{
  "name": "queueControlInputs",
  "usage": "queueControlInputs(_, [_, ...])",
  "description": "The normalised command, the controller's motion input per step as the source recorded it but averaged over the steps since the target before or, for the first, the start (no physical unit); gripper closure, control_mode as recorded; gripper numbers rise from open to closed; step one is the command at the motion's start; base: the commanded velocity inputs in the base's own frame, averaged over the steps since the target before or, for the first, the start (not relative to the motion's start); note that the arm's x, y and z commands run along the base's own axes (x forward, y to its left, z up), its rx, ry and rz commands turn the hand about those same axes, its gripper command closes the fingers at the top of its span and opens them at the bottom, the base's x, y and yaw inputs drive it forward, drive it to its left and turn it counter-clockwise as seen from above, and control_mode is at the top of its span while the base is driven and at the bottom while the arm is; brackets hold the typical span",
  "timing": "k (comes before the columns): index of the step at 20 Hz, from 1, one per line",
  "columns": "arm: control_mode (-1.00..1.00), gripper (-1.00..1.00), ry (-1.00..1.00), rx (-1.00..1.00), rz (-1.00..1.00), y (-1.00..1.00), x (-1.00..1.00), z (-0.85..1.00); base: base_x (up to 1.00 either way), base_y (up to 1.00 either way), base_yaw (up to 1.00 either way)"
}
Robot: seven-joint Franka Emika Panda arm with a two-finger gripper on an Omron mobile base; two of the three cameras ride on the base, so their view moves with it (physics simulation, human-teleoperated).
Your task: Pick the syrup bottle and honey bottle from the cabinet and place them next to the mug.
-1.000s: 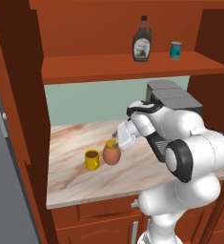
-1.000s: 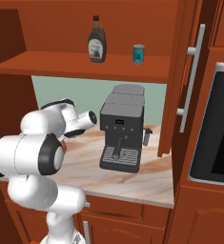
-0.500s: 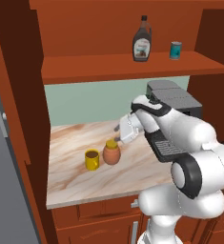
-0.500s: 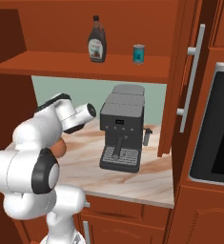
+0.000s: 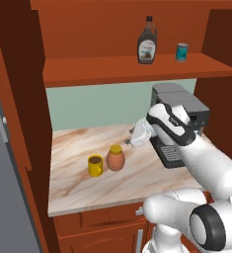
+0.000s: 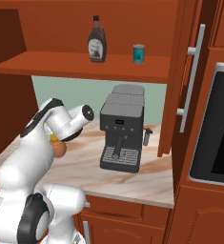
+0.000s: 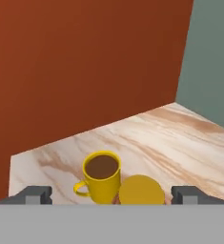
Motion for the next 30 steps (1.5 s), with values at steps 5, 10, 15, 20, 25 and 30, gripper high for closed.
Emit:
queueControlInputs(5, [-1.00, -1.00, 0.00, 0.00, -0.37, -0.33, -0.45, 0.45, 0.00, 0.00, 0.00])
queueControlInputs(10, [-1.00, -1.00, 0.03, 0.00, -0.39, -0.39, -0.41, 0.59, 0.00, 0.00, 0.00])
queueControlInputs(15, [-1.00, -1.00, 0.05, 0.00, -0.41, -0.45, -0.42, 0.68, 0.00, 0.00, 0.00])
queueControlInputs(20, [-1.00, -1.00, 0.07, 0.00, -0.41, -0.42, -0.46, 0.76, 0.00, 0.00, 0.00])
queueControlInputs(25, [-1.00, -1.00, 0.07, 0.00, -0.37, -0.35, -0.39, 0.89, 0.00, 0.00, 0.00])
queueControlInputs(30, [-1.00, -1.00, 0.05, 0.00, -0.25, -0.21, -0.13, 0.78, 0.00, 0.00, 0.00])
